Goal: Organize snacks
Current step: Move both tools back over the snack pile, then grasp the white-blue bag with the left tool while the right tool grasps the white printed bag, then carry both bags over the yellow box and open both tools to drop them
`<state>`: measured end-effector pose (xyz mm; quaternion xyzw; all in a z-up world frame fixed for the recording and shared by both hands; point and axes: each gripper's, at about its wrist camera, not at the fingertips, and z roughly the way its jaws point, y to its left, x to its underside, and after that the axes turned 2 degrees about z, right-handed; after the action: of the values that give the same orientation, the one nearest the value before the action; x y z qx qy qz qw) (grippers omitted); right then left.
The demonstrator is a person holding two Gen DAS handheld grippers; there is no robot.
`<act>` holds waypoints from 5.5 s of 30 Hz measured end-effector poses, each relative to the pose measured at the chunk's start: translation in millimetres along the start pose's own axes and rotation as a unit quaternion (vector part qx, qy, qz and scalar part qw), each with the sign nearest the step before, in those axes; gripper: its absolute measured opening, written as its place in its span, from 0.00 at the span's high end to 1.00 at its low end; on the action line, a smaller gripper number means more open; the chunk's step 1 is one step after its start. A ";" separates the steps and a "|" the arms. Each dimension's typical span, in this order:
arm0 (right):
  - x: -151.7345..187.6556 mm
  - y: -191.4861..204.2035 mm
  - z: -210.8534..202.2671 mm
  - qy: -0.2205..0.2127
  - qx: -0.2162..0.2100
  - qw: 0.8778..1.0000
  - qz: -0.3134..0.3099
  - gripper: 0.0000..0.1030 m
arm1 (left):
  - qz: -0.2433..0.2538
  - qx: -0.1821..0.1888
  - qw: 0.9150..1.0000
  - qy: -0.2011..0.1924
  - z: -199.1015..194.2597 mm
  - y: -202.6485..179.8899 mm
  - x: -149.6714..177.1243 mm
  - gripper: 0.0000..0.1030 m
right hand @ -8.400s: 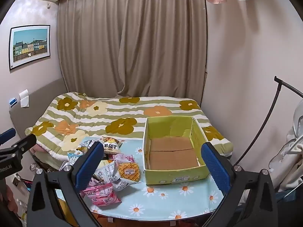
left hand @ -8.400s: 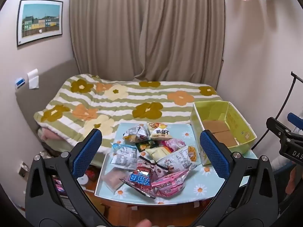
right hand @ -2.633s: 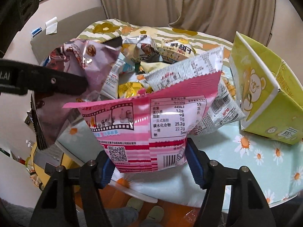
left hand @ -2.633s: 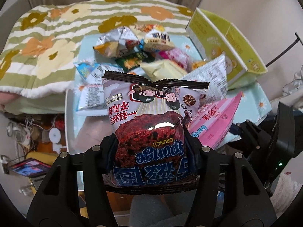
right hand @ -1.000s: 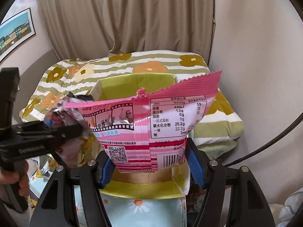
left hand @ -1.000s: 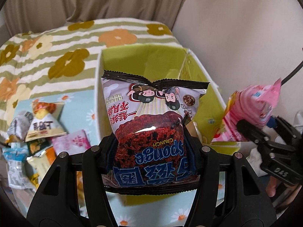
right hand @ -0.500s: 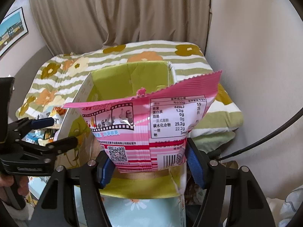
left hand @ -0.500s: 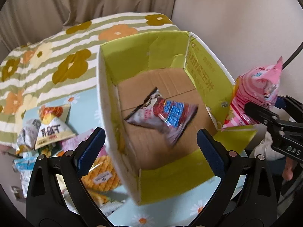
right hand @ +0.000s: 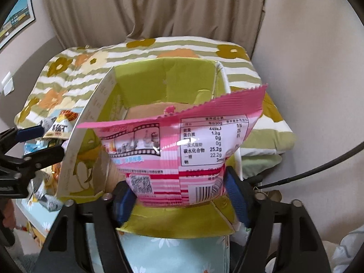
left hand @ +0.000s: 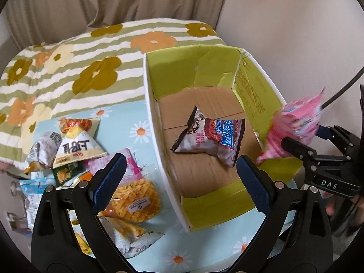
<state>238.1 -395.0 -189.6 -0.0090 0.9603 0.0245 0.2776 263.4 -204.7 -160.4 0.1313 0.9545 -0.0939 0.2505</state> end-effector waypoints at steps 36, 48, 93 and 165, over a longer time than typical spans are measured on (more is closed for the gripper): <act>19.2 120.8 -89.4 -0.137 -0.162 0.970 -0.116 0.00 | -0.173 -0.139 0.969 -0.110 -174.4 113.5 122.4 0.06; 41.3 231.0 -52.5 -0.098 -0.203 0.966 -0.127 0.00 | -0.166 -0.125 0.976 -0.062 -164.5 222.6 138.2 0.06; 86.7 273.1 67.1 0.037 -0.105 0.977 -0.182 0.00 | -0.118 -0.119 0.981 0.102 33.5 305.8 144.1 0.42; -64.9 60.1 -56.7 -0.097 -0.019 0.994 -0.035 0.48 | -0.022 0.017 0.994 -0.105 -41.5 52.9 -55.7 0.48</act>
<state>260.9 -337.8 -104.5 -0.0458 0.9272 0.0339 0.3702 307.1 -155.7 -102.8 0.1041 0.9238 -0.1285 0.3453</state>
